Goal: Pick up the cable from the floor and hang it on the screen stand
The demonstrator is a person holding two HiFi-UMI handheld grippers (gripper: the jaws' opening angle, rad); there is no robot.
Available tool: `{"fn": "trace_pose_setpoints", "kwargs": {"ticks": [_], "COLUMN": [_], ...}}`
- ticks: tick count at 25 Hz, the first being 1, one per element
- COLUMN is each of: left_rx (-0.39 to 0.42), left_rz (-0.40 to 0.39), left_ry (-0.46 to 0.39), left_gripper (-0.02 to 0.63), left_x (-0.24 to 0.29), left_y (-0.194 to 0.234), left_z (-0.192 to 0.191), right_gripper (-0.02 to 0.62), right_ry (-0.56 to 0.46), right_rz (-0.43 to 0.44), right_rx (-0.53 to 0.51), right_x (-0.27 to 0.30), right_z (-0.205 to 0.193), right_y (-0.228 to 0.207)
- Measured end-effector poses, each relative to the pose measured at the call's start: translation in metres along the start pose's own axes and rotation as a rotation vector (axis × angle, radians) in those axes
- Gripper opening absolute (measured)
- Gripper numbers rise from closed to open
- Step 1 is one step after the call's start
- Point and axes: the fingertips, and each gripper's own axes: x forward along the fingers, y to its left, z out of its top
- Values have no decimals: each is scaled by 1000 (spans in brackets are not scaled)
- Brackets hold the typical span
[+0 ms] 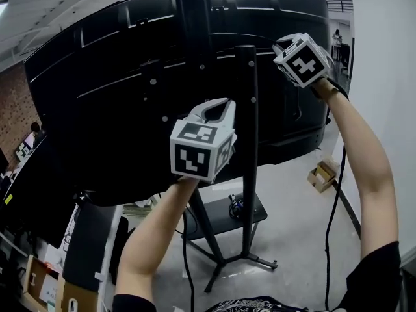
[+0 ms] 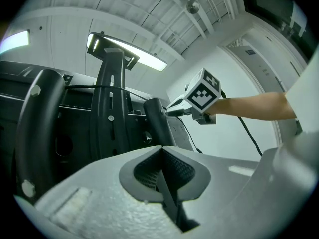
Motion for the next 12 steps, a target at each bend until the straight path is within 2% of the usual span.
{"fn": "trace_pose_setpoints", "kwargs": {"ticks": [7,12], "left_rx": [-11,-32], "left_rz": [4,38], "left_ry": [-5,-13], "left_gripper": [-2,-2], "left_x": [10,14], "left_y": [-12,-13], "left_z": [1,4], "right_gripper": [21,21], "right_ry": [-32,-68], "right_rz": [42,88], "right_rx": [90,172], "right_x": [-5,-5], "right_z": [-21,-29], "right_y": [27,52]}}
